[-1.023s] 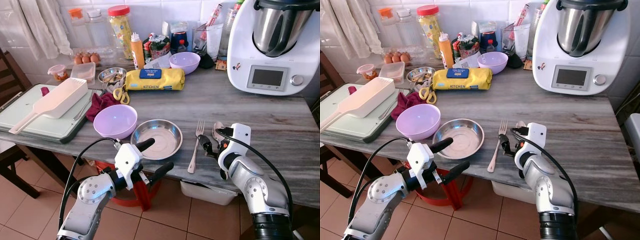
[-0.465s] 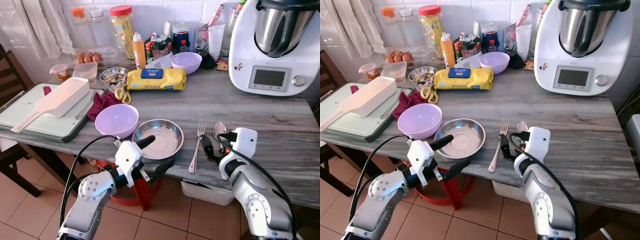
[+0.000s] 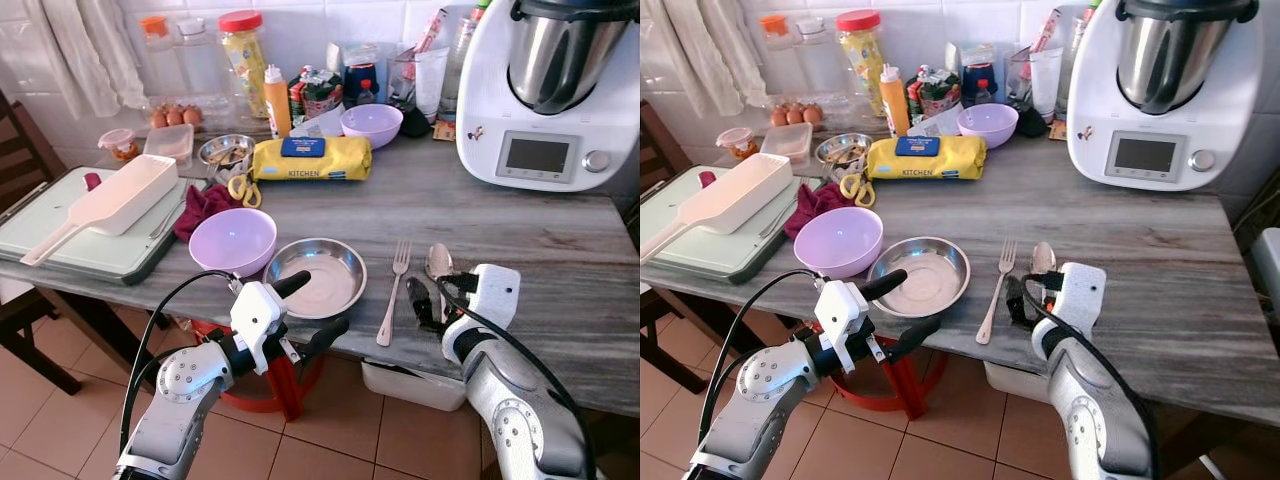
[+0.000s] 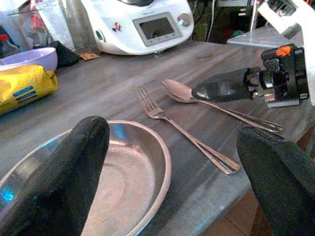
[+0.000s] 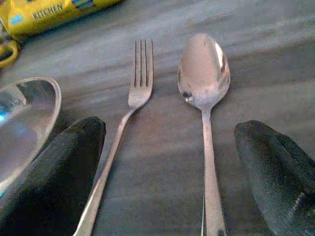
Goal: Setting the table
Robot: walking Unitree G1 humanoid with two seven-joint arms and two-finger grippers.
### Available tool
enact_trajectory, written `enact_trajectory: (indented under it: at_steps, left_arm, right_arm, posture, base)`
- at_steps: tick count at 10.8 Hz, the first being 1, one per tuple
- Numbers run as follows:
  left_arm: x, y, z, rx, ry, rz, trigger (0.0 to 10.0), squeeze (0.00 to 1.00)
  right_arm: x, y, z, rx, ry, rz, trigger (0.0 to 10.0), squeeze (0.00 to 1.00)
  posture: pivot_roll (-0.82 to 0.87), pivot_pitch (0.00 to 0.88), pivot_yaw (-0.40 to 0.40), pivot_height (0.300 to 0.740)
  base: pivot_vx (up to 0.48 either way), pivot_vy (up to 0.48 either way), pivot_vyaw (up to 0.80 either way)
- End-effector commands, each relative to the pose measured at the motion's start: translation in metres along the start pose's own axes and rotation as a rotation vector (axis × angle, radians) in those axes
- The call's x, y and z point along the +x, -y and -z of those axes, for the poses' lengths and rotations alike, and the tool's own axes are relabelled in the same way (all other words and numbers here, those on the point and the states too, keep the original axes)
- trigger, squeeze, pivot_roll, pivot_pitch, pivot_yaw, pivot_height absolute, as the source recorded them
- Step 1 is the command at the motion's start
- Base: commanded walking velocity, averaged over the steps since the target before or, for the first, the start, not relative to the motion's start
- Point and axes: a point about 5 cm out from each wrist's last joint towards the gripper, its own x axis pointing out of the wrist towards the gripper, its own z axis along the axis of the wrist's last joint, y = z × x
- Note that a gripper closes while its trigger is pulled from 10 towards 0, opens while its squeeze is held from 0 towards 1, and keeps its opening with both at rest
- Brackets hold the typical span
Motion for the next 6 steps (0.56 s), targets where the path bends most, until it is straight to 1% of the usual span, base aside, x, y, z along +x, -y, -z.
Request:
enact_trajectory:
  at_steps: [1,2,5,6]
  left_arm:
    - [-0.0029,-0.0038,-0.0001,0.008,-0.009,-0.011,10.0,0.00]
    - [-0.0033,-0.0038,0.0002,0.008,-0.010,-0.011,10.0,0.00]
    - [-0.0046,-0.0033,0.0006,0.007,-0.012,-0.012,10.0,0.00]
    - [-0.0052,-0.0033,0.0006,0.008,-0.013,-0.013,10.0,0.00]
  right_arm:
    - [0.0026,-0.0014,0.0066,0.007,-0.033,-0.005,10.0,0.00]
    - [0.0053,-0.0027,0.0076,0.026,-0.044,-0.012,10.0,0.00]
    - [0.0096,-0.0054,0.0112,0.041,-0.069,-0.024,10.0,0.00]
    - [0.0113,-0.0078,0.0131,0.048,-0.082,-0.045,10.0,0.00]
  posture:
    - [-0.07,0.000,0.092,0.740]
    - [-0.07,0.000,0.094,0.740]
    - [-0.07,0.000,0.091,0.740]
    - [-0.06,0.000,0.091,0.740]
  base:
    - [0.000,0.000,0.00]
    - [0.000,0.000,0.00]
    - [0.000,0.000,0.00]
    - [0.000,0.000,0.00]
